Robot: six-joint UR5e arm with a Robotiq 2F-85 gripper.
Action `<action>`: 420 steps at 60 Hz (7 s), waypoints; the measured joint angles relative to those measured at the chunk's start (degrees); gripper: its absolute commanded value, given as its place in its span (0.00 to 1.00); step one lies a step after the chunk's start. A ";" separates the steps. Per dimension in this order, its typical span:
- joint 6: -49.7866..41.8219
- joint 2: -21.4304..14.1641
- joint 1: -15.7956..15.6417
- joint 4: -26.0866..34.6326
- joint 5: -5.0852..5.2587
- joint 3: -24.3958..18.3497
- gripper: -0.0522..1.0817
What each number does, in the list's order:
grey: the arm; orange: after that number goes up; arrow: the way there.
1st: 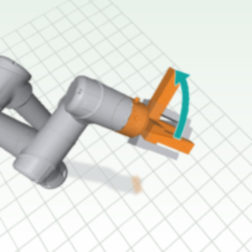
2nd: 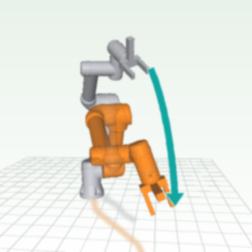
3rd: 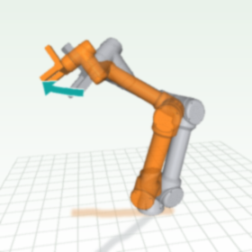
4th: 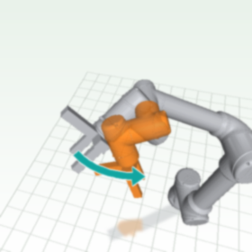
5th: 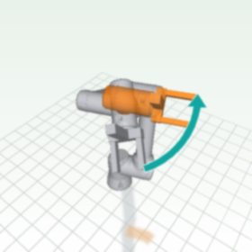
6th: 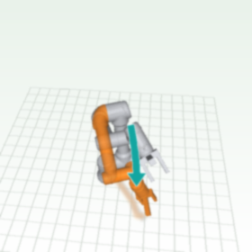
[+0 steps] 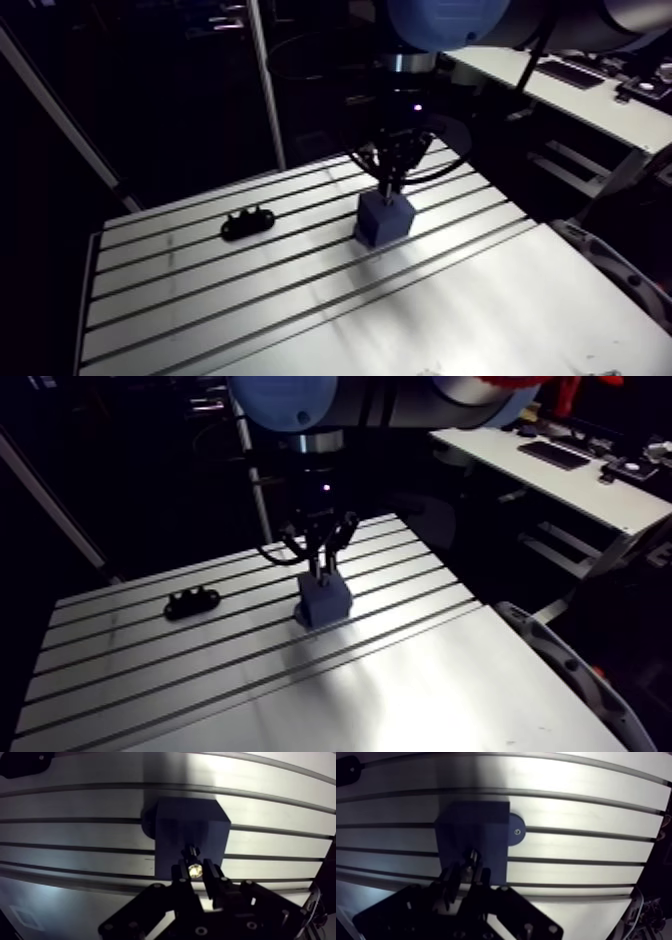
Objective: Pick up the M10 bolt and insert it into the hex recess until seated.
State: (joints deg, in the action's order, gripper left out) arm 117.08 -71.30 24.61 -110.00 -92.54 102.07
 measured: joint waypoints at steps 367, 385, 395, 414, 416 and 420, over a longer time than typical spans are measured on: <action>2.59 -1.97 0.55 -9.83 1.70 6.11 1.00; 2.64 -1.91 0.60 -9.85 1.63 6.10 1.00; 2.67 -1.77 0.59 -9.85 1.61 6.09 1.00; 2.67 -1.63 0.62 -9.92 1.55 6.08 1.00; 2.67 -1.62 0.62 -9.93 1.54 6.08 1.00; 2.67 -1.62 0.62 -9.93 1.54 6.08 1.00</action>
State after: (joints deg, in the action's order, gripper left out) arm 119.76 -72.91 25.23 -119.93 -91.01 108.14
